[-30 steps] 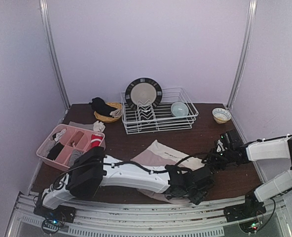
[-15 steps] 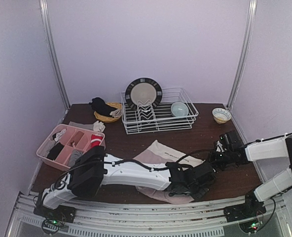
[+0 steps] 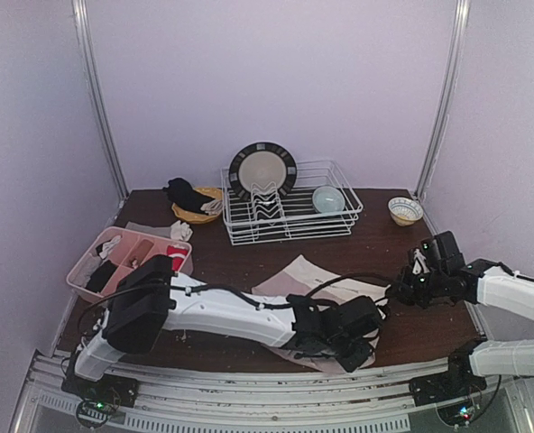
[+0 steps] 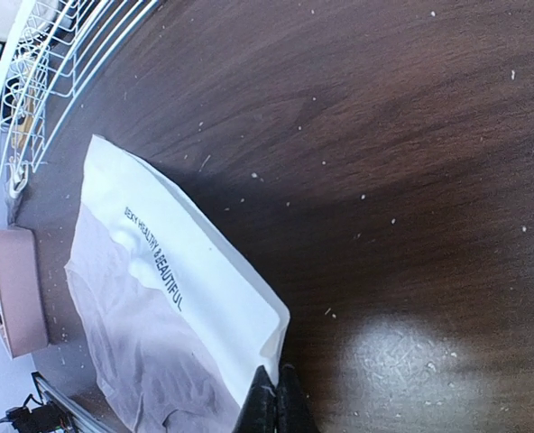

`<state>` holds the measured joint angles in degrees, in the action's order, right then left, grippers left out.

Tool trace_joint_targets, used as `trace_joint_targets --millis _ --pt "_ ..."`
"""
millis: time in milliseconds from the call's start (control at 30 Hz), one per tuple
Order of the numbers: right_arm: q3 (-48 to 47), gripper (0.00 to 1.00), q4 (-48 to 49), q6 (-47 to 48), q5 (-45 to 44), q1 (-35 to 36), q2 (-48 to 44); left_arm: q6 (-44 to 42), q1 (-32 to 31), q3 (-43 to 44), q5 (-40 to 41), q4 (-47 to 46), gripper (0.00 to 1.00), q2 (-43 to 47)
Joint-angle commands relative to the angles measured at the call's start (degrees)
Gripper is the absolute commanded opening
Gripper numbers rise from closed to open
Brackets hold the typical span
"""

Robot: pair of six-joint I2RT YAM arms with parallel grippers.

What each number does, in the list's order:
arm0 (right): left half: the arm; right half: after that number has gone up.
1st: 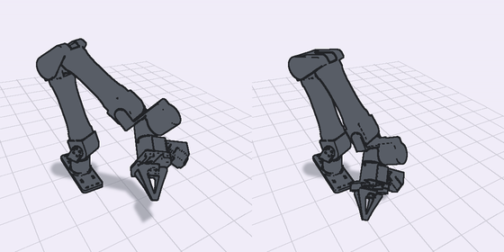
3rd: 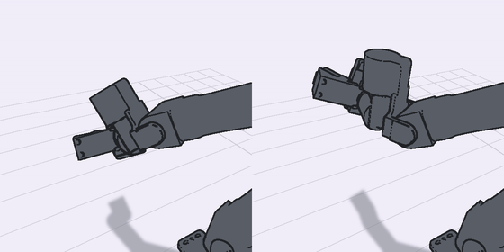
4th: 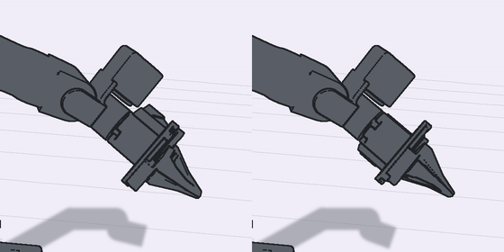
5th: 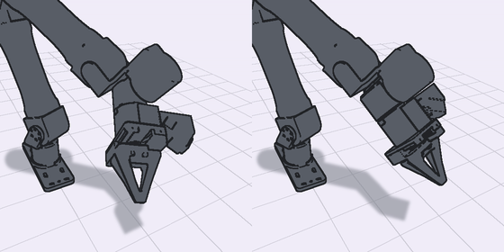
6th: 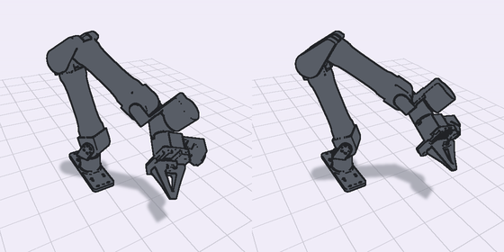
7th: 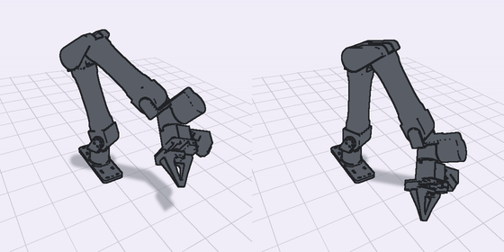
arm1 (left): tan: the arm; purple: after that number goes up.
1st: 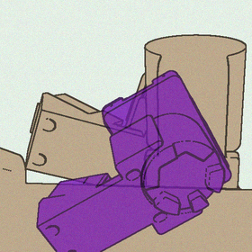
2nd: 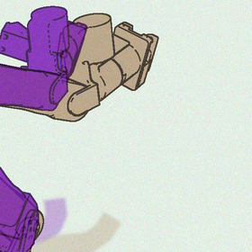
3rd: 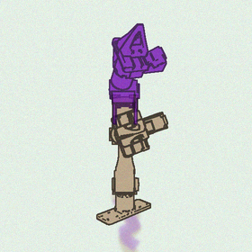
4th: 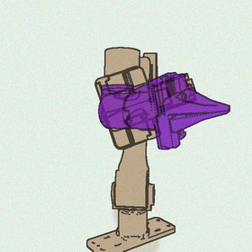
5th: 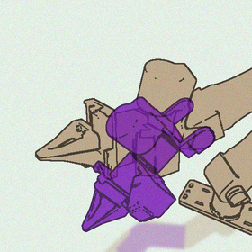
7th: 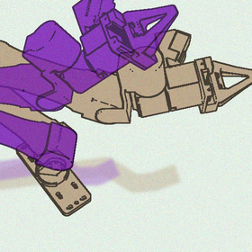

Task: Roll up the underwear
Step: Pick up the underwear from the center of the board.

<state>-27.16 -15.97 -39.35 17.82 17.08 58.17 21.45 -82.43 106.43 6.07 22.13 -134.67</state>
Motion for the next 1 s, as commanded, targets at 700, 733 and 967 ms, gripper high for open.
trace_joint_targets --millis 700,733,967 --pt "1.0 0.00 -0.8 -3.9 -2.2 0.4 0.7 -3.6 -1.0 16.5 4.2 2.7 0.80 -8.9" --pt "1.2 0.00 -0.7 -3.9 -2.3 0.3 0.9 -3.8 -1.0 17.0 4.7 2.7 0.78 -9.3" --pt "1.5 0.00 0.3 -2.8 -2.0 0.3 3.1 -5.0 -1.0 19.2 5.8 3.6 0.75 -11.9"
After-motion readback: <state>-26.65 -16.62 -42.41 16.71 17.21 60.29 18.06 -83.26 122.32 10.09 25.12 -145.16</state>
